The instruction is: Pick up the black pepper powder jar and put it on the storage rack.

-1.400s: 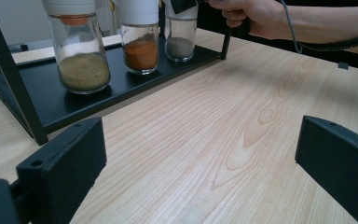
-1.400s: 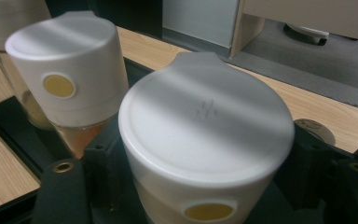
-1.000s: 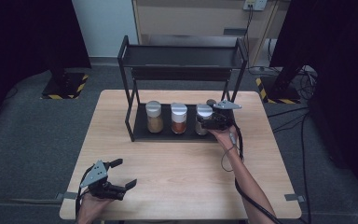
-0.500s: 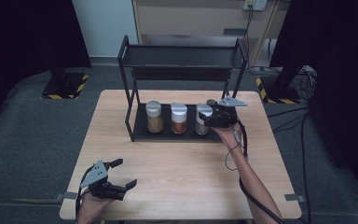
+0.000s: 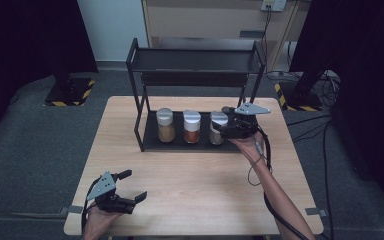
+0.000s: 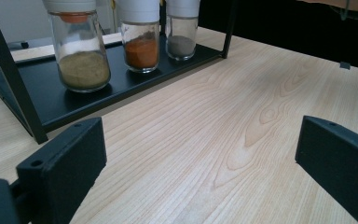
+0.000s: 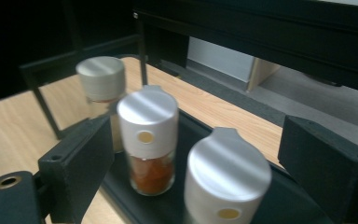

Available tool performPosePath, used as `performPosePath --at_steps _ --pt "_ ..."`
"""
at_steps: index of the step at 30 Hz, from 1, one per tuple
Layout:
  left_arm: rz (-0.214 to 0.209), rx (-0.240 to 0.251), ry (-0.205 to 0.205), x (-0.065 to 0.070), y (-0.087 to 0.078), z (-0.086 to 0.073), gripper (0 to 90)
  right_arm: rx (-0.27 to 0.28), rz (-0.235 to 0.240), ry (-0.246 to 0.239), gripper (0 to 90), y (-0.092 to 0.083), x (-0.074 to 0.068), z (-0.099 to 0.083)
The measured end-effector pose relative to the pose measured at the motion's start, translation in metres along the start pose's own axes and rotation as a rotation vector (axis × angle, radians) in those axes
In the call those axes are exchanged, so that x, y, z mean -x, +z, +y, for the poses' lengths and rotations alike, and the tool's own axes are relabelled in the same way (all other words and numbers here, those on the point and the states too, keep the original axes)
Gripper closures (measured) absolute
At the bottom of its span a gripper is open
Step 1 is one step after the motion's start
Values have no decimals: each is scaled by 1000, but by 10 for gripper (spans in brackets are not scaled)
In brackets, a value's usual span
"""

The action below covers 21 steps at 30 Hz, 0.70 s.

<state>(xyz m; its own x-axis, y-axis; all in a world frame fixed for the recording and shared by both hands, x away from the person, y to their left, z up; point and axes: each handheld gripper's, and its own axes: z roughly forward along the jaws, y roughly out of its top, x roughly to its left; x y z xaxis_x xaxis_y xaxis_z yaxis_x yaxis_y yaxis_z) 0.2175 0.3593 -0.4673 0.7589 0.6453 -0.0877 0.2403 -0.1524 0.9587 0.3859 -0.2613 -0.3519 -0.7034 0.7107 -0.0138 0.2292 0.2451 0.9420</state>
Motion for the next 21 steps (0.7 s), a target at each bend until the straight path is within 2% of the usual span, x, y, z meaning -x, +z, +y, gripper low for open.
performPosePath --at_steps 6,10,21 --pt "3 0 -3 0 0 0 9 11 40 -24 98 -13 -7 3" --pt "2 3 -3 0 -1 -1 9 25 48 -25 100 -23 -14 1" --pt "-1 -1 8 1 -1 0 9 37 78 -21 80 -48 -22 -2"
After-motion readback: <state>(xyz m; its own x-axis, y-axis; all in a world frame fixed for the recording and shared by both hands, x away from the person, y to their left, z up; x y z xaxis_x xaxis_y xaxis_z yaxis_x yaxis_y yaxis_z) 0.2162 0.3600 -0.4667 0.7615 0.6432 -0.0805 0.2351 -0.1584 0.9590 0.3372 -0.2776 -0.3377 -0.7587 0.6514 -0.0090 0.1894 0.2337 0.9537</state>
